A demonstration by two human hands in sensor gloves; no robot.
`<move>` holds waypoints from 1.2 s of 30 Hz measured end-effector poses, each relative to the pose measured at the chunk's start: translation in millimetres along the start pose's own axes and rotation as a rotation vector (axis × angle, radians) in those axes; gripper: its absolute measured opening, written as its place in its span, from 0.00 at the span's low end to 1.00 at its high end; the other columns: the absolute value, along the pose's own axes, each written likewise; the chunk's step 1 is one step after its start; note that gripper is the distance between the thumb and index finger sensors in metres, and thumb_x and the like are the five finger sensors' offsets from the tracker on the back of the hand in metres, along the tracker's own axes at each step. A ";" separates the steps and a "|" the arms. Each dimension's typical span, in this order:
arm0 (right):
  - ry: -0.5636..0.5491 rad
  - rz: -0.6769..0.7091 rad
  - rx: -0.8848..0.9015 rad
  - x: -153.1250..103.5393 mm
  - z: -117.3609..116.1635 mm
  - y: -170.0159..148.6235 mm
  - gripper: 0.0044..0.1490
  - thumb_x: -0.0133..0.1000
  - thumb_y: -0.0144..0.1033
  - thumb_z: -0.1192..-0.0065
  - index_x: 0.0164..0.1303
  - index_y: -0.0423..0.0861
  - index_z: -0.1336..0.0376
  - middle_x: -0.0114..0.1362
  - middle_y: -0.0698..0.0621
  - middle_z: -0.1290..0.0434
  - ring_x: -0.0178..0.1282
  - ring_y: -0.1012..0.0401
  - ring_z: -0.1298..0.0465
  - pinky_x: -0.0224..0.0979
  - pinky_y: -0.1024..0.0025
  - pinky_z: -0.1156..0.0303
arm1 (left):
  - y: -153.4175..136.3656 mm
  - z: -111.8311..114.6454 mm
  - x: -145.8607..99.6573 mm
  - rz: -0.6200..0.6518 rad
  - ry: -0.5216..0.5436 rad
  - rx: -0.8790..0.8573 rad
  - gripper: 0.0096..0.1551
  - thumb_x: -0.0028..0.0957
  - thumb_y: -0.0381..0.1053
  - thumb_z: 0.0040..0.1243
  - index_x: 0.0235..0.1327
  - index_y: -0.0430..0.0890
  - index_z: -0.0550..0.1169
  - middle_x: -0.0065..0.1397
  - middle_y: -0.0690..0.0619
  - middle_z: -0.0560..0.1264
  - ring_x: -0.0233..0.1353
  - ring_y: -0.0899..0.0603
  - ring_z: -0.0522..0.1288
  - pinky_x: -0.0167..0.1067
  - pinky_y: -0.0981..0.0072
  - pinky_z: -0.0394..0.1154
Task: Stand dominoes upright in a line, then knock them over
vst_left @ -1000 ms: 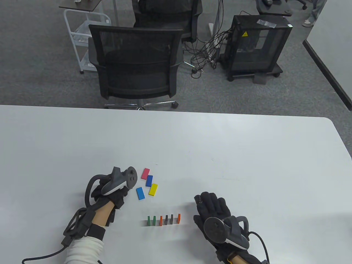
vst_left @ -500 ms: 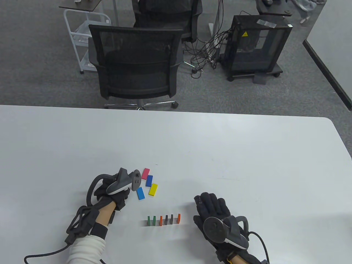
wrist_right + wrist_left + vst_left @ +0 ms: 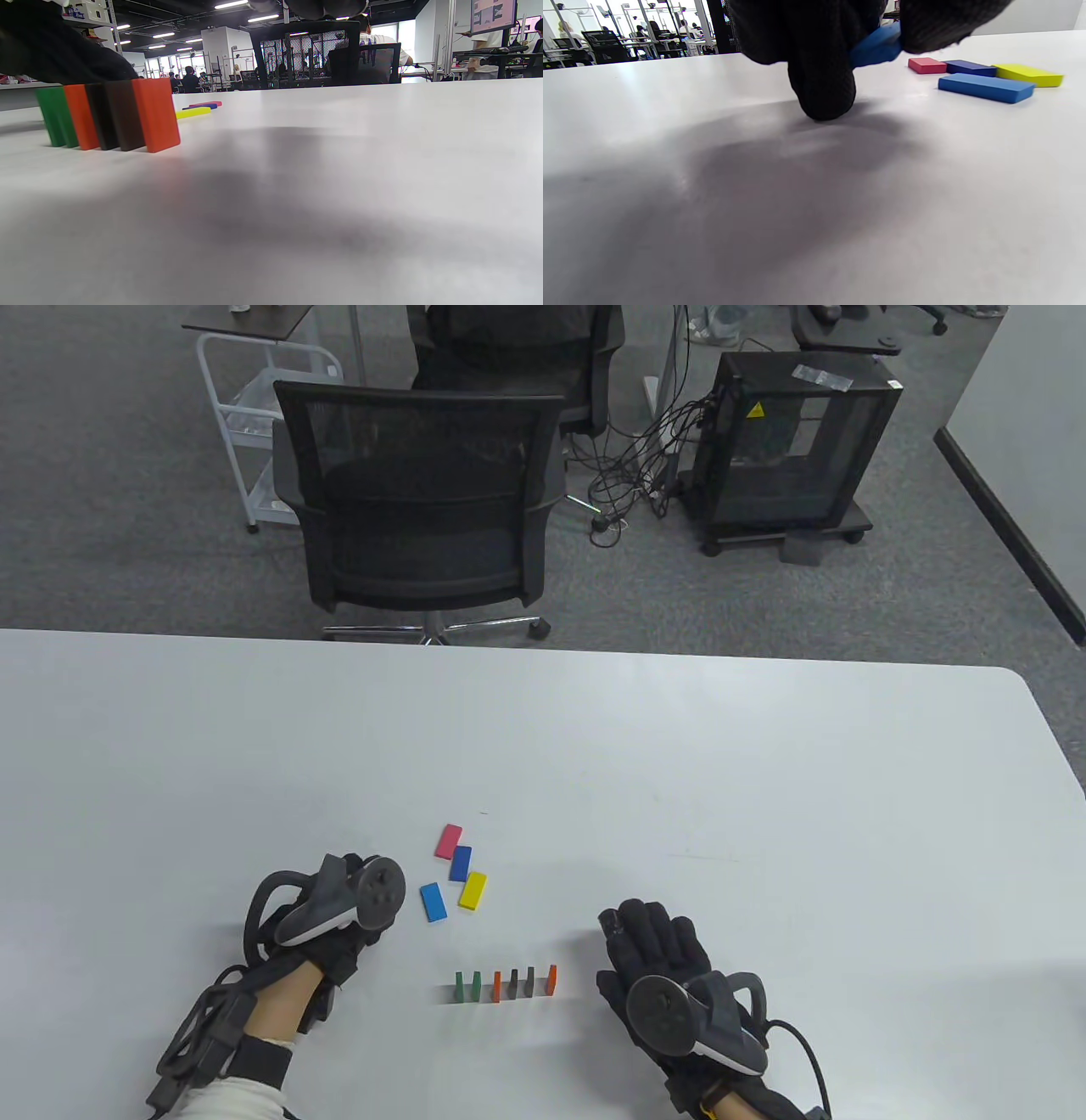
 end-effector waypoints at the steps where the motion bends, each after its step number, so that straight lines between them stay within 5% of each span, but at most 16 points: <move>1: 0.000 0.000 0.000 0.0 0.0 0.0 0.43 0.63 0.51 0.61 0.87 0.42 0.51 0.88 0.39 0.52 0.87 0.42 0.48 0.85 0.46 0.56 | -0.4 0.3 -2.7 0.003 0.001 -0.001 0.35 0.66 0.57 0.55 0.78 0.37 0.71 0.72 0.44 0.75 0.66 0.50 0.84 0.77 0.60 0.73; 17: 0.018 -0.001 0.000 -0.4 -1.3 0.6 0.43 0.63 0.51 0.61 0.87 0.42 0.51 0.88 0.39 0.52 0.87 0.42 0.48 0.85 0.46 0.56 | -4.0 -5.3 -28.8 0.069 0.121 -0.080 0.30 0.66 0.57 0.56 0.72 0.40 0.69 0.72 0.42 0.78 0.65 0.49 0.87 0.74 0.61 0.77; 36: 0.013 -0.002 -0.001 -0.2 -0.2 0.8 0.43 0.63 0.51 0.61 0.87 0.42 0.51 0.88 0.39 0.52 0.87 0.42 0.48 0.85 0.46 0.56 | 70.8 12.2 -60.2 0.335 0.045 -0.020 0.30 0.68 0.59 0.57 0.76 0.44 0.72 0.72 0.47 0.83 0.67 0.46 0.85 0.74 0.53 0.74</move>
Point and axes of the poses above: the tracker on the back of each hand, its own y axis roughly to the thumb side, its own x axis roughly from the wrist to the fingertips, z = x × y, the point moved 5 cm from there along x, roughly from the wrist to the fingertips
